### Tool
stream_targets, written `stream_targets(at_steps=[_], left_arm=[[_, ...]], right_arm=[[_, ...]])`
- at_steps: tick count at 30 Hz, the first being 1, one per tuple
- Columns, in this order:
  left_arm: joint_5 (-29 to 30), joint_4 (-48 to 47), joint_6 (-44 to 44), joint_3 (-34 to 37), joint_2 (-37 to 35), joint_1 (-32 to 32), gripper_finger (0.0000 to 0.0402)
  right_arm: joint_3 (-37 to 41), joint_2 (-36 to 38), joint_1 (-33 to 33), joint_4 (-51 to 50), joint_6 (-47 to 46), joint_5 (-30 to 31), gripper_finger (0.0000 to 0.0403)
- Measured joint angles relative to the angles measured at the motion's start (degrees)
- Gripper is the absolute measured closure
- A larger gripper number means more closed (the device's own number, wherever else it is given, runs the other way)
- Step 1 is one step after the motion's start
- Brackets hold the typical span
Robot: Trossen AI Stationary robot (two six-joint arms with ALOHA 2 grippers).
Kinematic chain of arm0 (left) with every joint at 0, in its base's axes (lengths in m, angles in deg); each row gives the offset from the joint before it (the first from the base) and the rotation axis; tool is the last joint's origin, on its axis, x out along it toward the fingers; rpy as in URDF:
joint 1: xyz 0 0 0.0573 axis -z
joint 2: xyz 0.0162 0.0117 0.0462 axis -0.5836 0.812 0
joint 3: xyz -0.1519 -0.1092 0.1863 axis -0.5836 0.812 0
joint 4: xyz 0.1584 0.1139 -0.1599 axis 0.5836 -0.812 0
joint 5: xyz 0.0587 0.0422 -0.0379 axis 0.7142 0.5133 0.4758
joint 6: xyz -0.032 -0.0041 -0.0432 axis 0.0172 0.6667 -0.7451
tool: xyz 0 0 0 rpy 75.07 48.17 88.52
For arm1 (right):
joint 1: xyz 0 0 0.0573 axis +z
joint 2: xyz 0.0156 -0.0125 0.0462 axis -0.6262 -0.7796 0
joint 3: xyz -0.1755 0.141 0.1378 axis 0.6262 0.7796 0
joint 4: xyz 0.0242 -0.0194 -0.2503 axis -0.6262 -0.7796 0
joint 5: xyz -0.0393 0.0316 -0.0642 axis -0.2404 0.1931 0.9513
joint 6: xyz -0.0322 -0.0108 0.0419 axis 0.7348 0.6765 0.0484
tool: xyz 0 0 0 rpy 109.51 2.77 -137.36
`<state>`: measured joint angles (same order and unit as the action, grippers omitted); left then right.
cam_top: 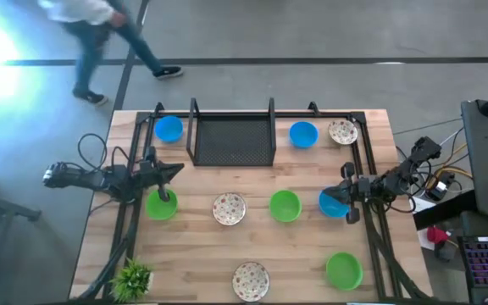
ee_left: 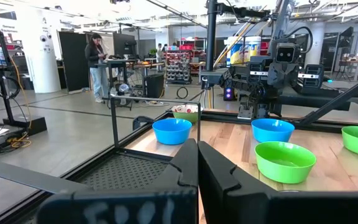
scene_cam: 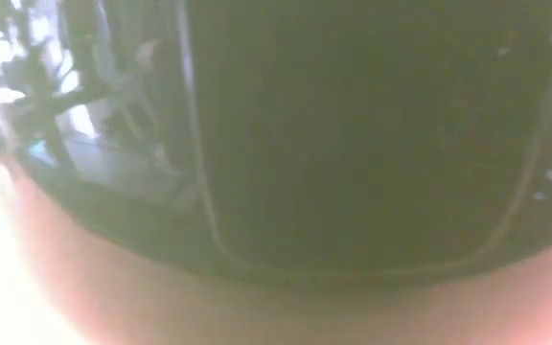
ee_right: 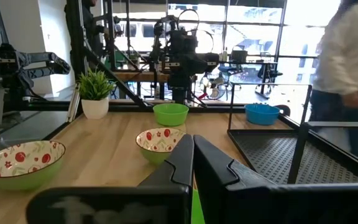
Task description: Pick & Place Mini bowls
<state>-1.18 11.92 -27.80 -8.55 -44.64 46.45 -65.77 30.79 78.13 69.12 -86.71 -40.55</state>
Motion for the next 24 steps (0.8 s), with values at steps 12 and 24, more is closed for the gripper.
stream_targets(at_steps=[12,24], left_arm=[[0.0,0.0,0.0,0.0,0.01,0.0,0.0402],[-0.01,0.02,0.0,0.0,0.0,-0.01,0.0402]], right_arm=[[0.01,0.04,0.0,0.28,-8.9,0.0,0.0394],[0.02,0.04,0.0,8.51,4.34,1.83,0.0394]])
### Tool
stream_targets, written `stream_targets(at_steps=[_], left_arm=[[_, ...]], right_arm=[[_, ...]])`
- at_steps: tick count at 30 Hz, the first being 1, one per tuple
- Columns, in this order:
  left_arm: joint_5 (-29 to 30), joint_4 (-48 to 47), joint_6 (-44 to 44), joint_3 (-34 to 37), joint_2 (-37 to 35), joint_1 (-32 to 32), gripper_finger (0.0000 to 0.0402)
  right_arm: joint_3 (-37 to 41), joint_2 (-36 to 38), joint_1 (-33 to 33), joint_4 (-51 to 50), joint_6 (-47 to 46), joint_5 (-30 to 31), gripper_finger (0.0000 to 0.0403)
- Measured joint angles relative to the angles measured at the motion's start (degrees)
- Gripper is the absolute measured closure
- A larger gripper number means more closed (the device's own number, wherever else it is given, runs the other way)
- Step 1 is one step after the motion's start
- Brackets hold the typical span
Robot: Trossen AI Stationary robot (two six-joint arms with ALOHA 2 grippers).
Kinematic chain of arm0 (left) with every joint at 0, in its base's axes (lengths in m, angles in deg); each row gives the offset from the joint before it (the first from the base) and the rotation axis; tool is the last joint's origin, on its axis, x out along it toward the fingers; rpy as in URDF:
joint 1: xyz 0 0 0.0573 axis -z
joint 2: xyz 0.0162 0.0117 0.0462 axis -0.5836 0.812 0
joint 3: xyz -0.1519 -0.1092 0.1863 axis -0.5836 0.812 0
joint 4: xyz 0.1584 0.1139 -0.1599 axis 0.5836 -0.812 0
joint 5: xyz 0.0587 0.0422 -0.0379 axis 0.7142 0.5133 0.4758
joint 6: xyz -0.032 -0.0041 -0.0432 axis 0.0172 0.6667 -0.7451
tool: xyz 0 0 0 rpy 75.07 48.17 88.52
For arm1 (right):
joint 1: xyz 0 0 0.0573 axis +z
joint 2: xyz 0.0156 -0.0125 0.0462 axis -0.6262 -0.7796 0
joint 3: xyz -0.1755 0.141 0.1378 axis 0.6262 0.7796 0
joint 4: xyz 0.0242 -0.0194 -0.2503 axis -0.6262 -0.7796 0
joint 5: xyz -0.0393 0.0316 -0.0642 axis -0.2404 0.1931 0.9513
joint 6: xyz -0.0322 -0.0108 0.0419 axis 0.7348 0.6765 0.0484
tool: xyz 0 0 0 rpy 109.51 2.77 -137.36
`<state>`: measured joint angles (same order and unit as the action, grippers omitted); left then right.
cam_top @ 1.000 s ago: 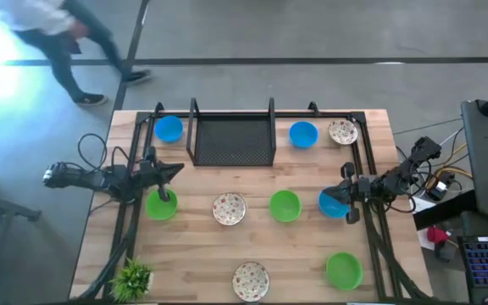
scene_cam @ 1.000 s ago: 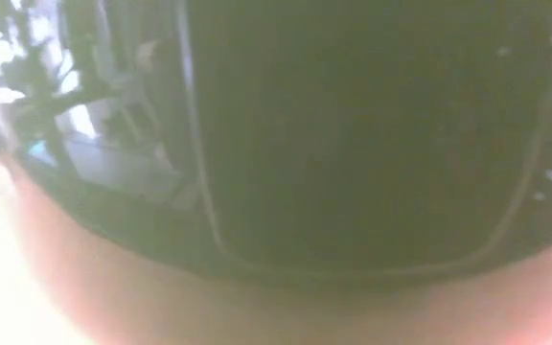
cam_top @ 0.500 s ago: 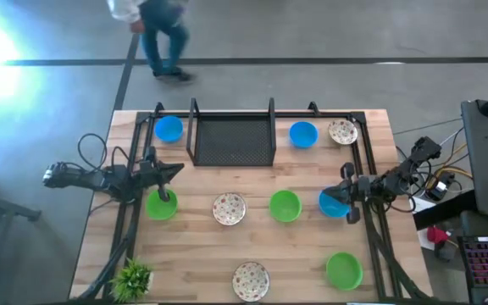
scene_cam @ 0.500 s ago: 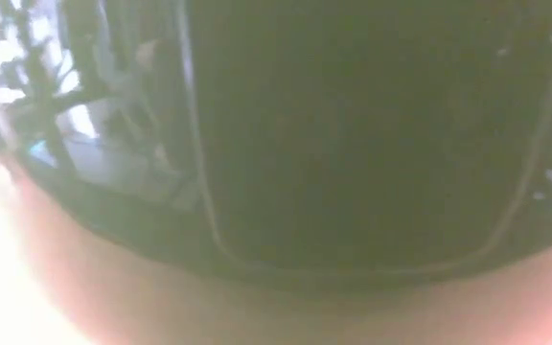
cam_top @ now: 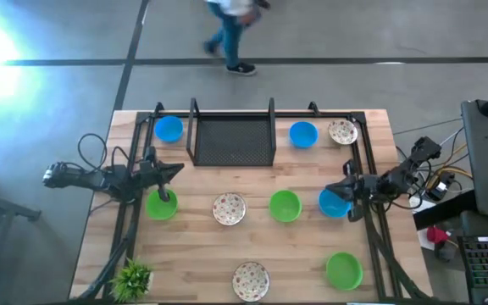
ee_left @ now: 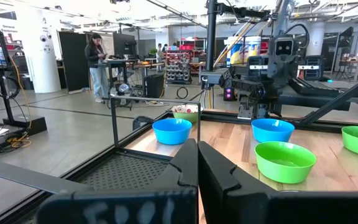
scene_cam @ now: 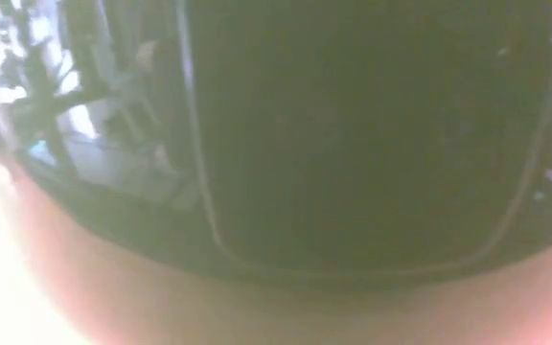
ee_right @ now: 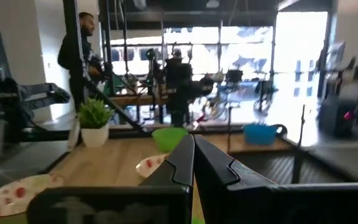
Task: Pick & Place Mini bowls
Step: Put the top white bowl on the shelf
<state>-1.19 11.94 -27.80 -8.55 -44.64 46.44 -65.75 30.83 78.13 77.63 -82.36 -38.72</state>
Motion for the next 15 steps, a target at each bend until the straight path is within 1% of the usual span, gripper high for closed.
stream_targets(at_steps=[4,10,15], left_arm=[[0.01,-0.01,0.01,0.0,0.01,0.0,0.0402],[0.01,-0.02,0.0,0.0,0.02,-0.01,0.0402],[0.01,0.0,0.0,0.0,0.01,0.01,0.0402]], right_arm=[[0.0,0.0,-0.04,0.58,3.84,6.28,0.0394],[0.0,0.0,-0.04,0.56,6.75,9.71,0.0394],[0.0,-0.02,-0.04,0.55,10.13,16.95,0.0394]])
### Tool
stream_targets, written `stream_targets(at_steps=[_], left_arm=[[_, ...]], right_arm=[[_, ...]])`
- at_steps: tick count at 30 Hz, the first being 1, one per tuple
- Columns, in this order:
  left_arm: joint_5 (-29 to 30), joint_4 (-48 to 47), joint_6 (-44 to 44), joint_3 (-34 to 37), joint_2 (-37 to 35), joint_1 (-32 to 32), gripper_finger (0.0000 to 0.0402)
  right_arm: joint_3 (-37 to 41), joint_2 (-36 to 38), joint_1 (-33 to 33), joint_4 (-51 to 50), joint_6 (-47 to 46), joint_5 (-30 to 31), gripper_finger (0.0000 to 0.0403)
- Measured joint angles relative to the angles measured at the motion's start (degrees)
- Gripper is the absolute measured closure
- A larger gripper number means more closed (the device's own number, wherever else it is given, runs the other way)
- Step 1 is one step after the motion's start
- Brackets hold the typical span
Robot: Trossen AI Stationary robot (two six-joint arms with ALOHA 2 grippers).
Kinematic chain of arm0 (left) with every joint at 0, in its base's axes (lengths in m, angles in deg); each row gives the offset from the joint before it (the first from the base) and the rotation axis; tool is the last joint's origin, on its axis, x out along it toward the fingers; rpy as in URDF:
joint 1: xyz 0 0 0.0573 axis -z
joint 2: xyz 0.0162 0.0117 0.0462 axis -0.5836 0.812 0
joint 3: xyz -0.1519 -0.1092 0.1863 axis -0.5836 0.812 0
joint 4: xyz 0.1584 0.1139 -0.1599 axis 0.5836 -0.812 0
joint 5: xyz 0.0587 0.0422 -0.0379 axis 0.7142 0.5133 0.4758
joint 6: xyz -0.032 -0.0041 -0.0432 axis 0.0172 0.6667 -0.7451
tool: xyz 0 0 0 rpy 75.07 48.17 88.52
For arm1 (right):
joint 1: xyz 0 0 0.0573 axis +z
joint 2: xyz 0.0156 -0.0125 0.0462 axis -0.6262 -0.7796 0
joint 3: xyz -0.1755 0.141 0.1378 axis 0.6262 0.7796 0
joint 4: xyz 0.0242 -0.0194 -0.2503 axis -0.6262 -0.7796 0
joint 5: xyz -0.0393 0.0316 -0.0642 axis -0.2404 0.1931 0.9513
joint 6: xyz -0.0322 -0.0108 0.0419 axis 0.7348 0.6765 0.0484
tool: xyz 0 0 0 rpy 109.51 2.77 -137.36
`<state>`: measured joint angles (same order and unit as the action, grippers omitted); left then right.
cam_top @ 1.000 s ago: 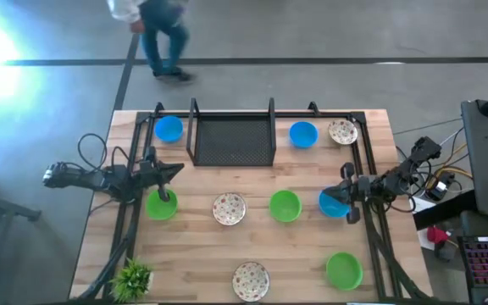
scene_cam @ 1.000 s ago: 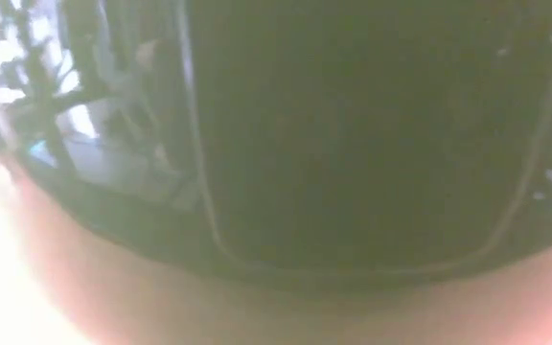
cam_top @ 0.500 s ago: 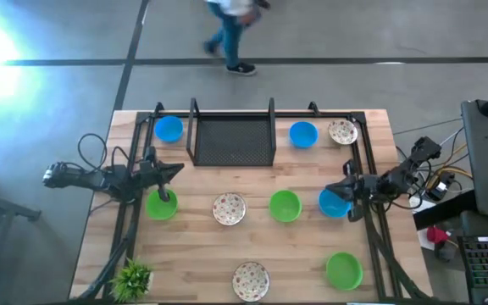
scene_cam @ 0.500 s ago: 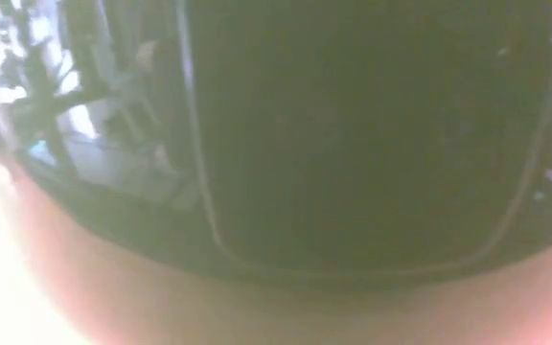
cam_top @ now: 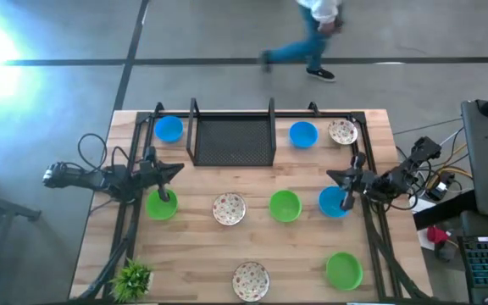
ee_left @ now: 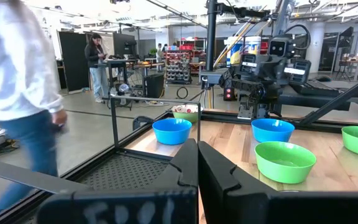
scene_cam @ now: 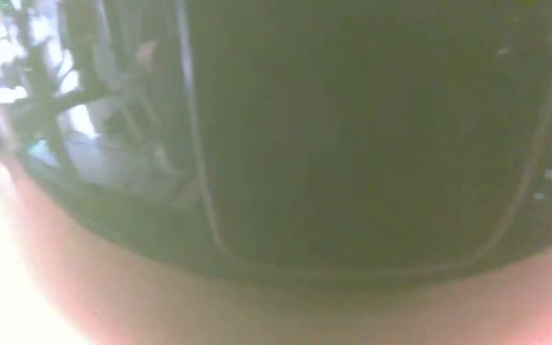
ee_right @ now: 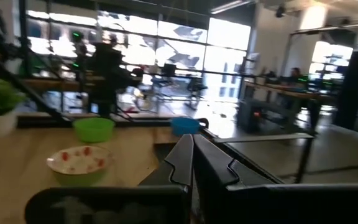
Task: Pick & Place Mini bowls
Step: Put the top white bowl on the shelf
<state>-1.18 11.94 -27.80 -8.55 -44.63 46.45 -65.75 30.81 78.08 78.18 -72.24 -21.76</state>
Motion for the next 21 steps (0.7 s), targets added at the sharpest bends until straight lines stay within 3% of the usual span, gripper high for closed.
stream_targets(at_steps=[11,17,21], left_arm=[[0.0,0.0,0.0,0.0,0.01,-0.01,0.0402],[0.0,-0.01,0.0,0.0,-0.01,-0.01,0.0402],[0.0,0.0,0.0,0.0,0.01,0.0,0.0402]], right_arm=[[-0.01,-0.04,0.04,6.86,0.93,11.69,0.0394],[0.0,-0.02,0.04,16.81,-1.25,29.31,0.0394],[-0.34,-0.03,0.02,22.58,-0.07,30.76,0.0394]])
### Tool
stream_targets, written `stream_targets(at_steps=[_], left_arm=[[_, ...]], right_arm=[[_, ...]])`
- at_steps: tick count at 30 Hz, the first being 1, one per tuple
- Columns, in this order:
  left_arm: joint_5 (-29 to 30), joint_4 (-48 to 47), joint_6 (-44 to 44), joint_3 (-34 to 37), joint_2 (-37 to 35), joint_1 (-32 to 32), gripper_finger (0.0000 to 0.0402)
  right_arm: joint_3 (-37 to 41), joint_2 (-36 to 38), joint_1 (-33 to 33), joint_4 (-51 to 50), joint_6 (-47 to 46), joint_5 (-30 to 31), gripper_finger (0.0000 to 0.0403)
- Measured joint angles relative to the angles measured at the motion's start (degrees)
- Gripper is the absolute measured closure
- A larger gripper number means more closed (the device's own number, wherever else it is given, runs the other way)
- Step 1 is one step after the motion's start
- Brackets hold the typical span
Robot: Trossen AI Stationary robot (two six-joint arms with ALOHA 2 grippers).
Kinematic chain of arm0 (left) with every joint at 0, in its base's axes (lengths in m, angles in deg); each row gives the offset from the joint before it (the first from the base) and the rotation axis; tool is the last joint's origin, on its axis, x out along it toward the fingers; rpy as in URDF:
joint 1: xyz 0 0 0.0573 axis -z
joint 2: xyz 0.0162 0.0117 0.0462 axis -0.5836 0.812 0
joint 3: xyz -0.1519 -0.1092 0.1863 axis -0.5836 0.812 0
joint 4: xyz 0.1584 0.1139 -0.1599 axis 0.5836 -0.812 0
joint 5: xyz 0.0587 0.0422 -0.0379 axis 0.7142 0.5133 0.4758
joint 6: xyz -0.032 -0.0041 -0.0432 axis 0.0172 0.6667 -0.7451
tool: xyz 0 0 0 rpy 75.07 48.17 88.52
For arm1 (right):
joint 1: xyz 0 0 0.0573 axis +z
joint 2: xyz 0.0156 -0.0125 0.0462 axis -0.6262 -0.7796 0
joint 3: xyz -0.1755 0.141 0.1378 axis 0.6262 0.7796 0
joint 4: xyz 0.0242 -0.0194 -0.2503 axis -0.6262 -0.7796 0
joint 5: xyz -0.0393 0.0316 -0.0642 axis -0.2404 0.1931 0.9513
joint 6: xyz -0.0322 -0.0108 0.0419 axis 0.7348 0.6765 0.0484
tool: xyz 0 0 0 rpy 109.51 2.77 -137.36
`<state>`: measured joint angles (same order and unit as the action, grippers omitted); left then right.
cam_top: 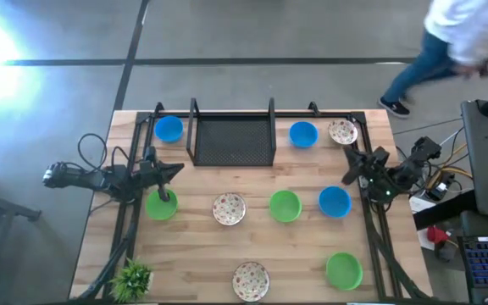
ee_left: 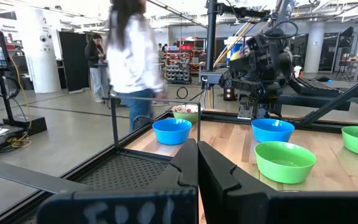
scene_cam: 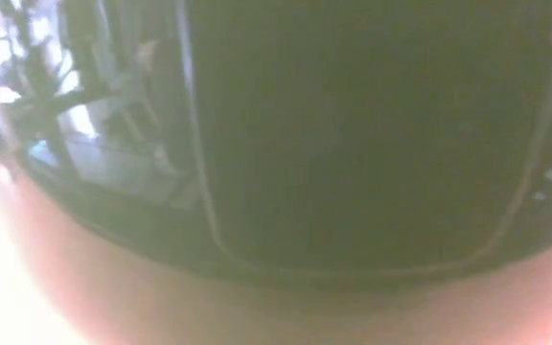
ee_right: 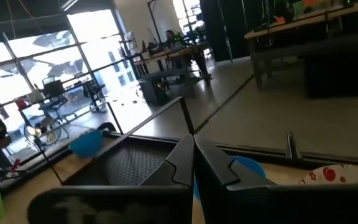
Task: Pick & Place Mini bowls
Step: Put the top white bowl on the shelf
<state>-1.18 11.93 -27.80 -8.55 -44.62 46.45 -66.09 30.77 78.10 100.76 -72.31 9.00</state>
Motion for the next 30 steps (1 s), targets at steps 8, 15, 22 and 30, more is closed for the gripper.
stream_targets(at_steps=[8,15,22,30], left_arm=[[0.0,0.0,0.0,0.0,-0.02,-0.02,0.0402],[0.0,0.0,0.0,0.0,-0.01,0.0,0.0402],[0.0,-0.01,0.0,0.0,-0.02,0.0,0.0402],[0.0,0.0,0.0,0.0,0.0,0.0,0.0402]], right_arm=[[-6.25,-0.08,-0.02,0.05,1.69,0.02,0.0394],[-14.88,-0.08,-0.13,-0.08,10.98,0.02,0.0394],[-18.62,-0.06,-0.13,-0.73,15.72,0.02,0.0394],[-10.9,-0.08,-0.13,-1.17,10.1,-11.54,0.0394]])
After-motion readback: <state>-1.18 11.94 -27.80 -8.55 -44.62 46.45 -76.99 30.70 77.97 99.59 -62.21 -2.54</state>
